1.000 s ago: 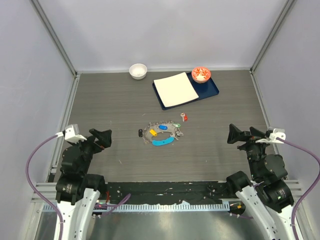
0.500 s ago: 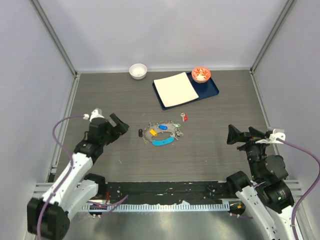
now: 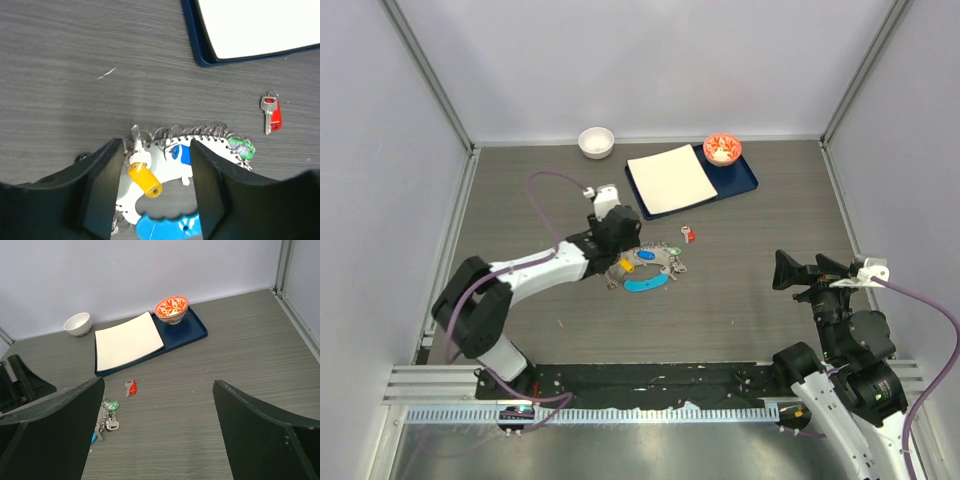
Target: Put the keys on the keyring
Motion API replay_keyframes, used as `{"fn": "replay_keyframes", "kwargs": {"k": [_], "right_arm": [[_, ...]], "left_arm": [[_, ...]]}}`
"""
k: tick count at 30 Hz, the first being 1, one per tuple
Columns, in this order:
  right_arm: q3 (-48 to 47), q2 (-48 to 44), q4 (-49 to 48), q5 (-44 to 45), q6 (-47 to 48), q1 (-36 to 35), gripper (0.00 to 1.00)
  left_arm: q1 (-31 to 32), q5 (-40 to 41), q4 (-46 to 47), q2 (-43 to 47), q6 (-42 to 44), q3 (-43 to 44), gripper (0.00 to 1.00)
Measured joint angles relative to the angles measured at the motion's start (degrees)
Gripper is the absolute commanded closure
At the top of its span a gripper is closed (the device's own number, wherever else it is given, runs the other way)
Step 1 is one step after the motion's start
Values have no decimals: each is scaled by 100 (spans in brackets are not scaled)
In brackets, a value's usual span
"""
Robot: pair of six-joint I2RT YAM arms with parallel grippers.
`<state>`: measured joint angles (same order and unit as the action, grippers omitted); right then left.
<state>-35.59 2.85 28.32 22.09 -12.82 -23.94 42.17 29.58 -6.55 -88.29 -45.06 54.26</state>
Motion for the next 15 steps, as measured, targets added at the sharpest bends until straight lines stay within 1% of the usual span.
{"fn": "replay_keyframes", "kwargs": {"k": [2, 6, 15], "right_arm": [[4, 0, -2, -15, 0, 0, 3], [4, 0, -2, -24, 2, 0, 3], [17, 0, 0, -61, 2, 0, 3]], "left_arm": [[203, 238, 63, -420, 168, 286, 48], [492, 592, 92, -1067, 361, 686, 49], [570, 848, 94, -1670, 433, 824, 53]]}}
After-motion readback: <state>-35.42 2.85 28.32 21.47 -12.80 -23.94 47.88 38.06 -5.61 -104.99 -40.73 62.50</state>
